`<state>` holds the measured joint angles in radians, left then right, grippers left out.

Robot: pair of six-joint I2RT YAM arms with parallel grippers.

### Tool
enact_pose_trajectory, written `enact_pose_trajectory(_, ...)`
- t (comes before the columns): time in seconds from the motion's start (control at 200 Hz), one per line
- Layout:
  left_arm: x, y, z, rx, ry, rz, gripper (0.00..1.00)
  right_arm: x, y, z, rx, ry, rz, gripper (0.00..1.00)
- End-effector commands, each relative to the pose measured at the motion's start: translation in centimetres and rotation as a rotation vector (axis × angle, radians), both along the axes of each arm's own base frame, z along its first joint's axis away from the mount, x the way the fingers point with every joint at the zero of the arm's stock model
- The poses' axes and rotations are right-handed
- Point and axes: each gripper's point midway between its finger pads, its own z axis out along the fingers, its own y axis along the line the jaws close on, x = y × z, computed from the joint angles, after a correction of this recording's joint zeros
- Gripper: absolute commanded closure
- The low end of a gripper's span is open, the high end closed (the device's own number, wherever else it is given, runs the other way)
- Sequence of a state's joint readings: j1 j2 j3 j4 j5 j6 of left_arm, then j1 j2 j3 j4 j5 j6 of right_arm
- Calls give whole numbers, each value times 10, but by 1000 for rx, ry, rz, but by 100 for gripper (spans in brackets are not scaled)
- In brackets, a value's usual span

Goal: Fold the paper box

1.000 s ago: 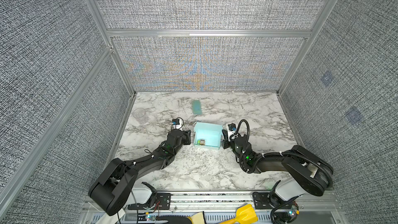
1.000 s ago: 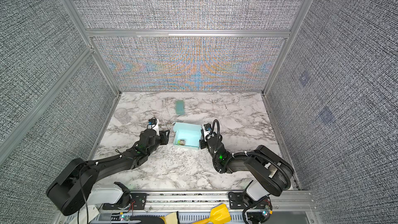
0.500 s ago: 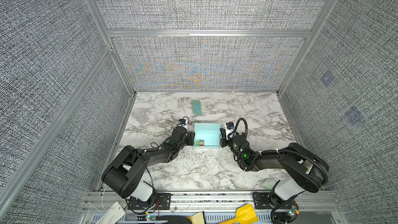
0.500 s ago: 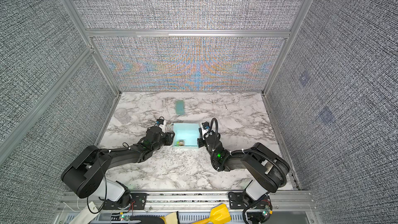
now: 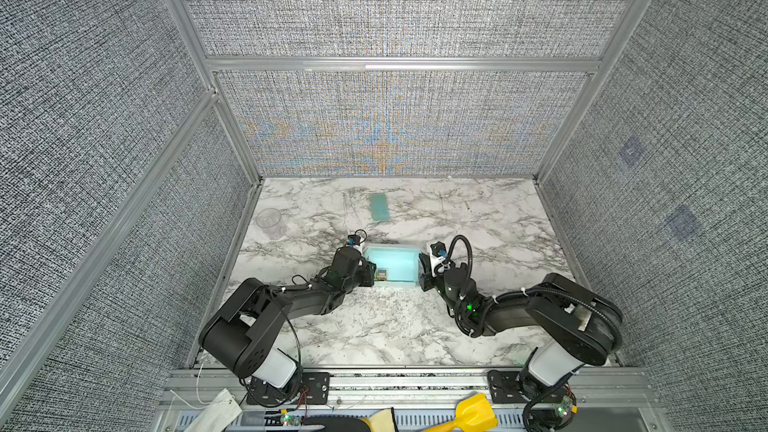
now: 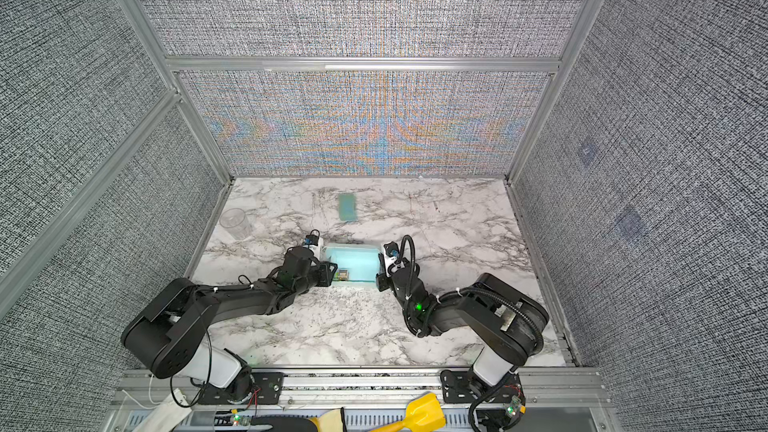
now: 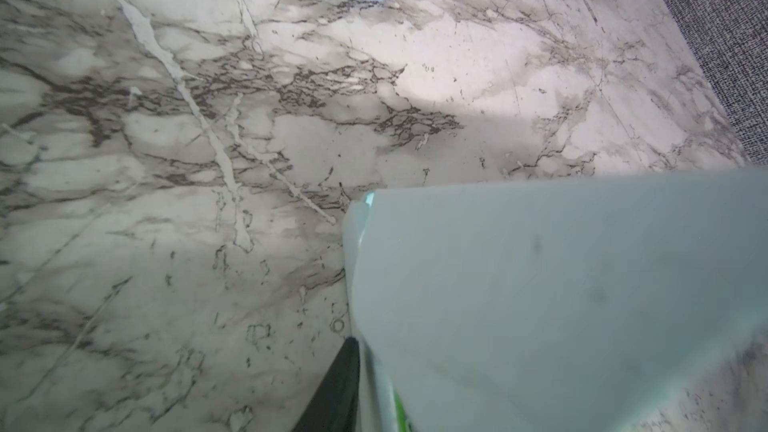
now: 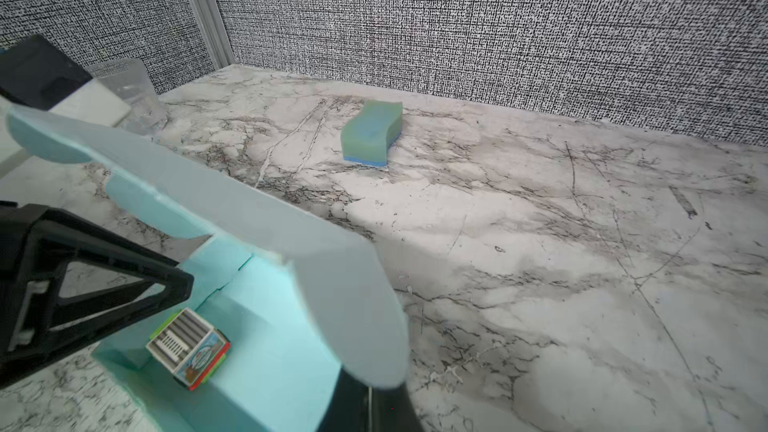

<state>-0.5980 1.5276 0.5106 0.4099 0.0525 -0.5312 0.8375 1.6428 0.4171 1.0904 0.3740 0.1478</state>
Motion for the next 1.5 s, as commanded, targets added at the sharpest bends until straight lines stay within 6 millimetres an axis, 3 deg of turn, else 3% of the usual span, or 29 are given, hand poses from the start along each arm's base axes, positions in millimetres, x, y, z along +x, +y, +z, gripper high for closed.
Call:
enact_pose_trajectory(0.0, -2, -2, 1, -17, 1, -15, 68, -1, -4, -1, 13, -3, -33, 100)
enact_pose_trajectory(0.32, -12, -4, 10, -56, -11, -46, 70, 10, 0, 19, -8, -8, -54, 100)
enact_pose_trajectory(0.41, -17, -5, 16, -63, -23, -71, 60, 14, 2, 21, -24, -1, -52, 100)
enact_pose_trajectory(0.5, -20, 1, 24, -60, -37, -60, 56, 18, 2, 23, -30, -2, -49, 100)
enact_pose_trajectory(0.72, -25, 25, 46, -57, -101, 33, 56, 25, 2, 25, -29, -3, -33, 100)
enact_pose_trajectory(0.905, -30, 59, 45, -31, -128, 161, 60, 29, 0, 25, -23, 11, -13, 100)
enact_pose_trajectory(1.066, -14, 80, 41, -10, -92, 269, 63, 28, -1, 25, -27, 16, 10, 100)
enact_pose_trajectory(1.336, 28, 52, 37, 7, -30, 220, 64, 30, 3, 24, -35, 43, 54, 100)
enact_pose_trajectory(1.496, 39, 29, 34, 19, 39, 135, 64, 33, 7, 22, -35, 55, 60, 100)
